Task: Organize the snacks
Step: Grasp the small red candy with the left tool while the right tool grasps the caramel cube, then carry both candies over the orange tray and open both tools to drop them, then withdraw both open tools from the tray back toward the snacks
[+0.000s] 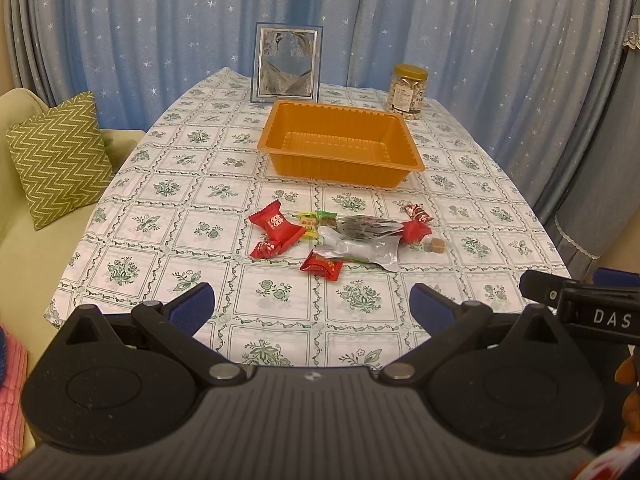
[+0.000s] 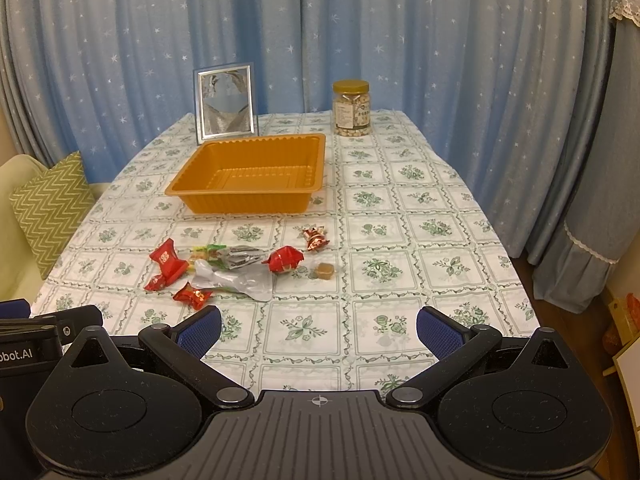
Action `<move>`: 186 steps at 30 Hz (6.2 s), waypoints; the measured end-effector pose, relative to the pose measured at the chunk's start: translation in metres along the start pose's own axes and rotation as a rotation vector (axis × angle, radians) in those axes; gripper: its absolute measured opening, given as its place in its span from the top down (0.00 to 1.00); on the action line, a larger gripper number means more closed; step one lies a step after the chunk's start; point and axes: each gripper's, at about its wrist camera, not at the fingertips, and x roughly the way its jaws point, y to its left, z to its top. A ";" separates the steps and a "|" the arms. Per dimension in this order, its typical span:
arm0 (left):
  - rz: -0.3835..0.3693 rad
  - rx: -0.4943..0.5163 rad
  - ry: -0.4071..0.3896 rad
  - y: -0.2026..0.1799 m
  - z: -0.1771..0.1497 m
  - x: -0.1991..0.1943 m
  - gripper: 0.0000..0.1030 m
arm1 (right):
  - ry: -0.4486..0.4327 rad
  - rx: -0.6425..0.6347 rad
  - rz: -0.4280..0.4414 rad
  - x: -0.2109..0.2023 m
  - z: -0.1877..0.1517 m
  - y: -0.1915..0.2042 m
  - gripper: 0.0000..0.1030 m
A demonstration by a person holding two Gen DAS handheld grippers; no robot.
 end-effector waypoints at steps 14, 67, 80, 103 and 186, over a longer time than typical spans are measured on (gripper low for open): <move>0.000 0.005 0.021 0.025 -0.001 0.048 0.00 | -0.003 0.005 0.001 0.042 -0.002 -0.007 0.00; -0.046 0.217 -0.001 0.007 -0.001 0.190 0.74 | 0.046 -0.096 0.004 0.234 0.007 -0.019 0.56; -0.038 0.176 -0.046 0.012 0.010 0.174 0.74 | -0.028 -0.075 -0.035 0.211 0.012 -0.024 0.65; -0.064 0.108 -0.211 0.018 0.124 0.215 0.74 | -0.214 -0.044 0.096 0.224 0.124 0.002 0.65; 0.012 0.048 -0.185 0.039 0.188 0.285 0.38 | -0.201 0.015 0.162 0.295 0.167 0.013 0.33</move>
